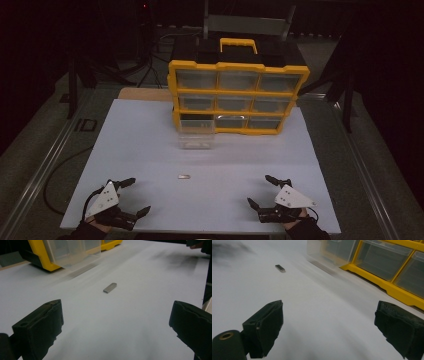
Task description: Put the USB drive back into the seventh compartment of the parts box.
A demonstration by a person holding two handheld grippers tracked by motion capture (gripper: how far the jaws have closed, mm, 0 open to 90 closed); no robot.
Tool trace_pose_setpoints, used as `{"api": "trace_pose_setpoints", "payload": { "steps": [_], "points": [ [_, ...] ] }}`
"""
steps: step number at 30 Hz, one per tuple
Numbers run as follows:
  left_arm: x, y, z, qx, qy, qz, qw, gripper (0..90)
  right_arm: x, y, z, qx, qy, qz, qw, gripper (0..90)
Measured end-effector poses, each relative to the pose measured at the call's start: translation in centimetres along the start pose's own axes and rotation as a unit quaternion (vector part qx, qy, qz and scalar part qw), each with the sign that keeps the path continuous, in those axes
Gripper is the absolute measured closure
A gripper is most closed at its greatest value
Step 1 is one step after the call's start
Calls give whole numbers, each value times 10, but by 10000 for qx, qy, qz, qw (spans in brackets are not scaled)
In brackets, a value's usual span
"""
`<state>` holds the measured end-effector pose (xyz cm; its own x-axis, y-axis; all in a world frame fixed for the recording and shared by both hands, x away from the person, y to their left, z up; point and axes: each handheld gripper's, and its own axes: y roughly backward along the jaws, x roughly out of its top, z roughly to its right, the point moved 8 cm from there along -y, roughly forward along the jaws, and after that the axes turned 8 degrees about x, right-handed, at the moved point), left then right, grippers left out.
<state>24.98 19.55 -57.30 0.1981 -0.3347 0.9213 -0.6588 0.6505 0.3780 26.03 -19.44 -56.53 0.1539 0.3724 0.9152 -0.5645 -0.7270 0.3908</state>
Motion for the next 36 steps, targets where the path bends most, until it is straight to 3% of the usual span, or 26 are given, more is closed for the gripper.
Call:
{"api": "trace_pose_setpoints", "payload": {
  "steps": [4, 20, 27, 36],
  "points": [
    [1, 1, -2, 2, 53, 26, 10000, 3, 1, 3, -1, -11, 23, 24, 10000, 87],
    [5, 1, -1, 11, -46, -85, 10000, 3, 1, 3, 2, -121, 3, 89, 9999, 87],
    [15, -1, -2, 21, -45, -96, 9999, 3, 4, 3, 2, -139, 8, 136, 9998, 87],
    [34, -2, -7, -56, -215, -151, 9996, 3, 5, 5, 0, -110, 14, 194, 9997, 87]
  ]
}}
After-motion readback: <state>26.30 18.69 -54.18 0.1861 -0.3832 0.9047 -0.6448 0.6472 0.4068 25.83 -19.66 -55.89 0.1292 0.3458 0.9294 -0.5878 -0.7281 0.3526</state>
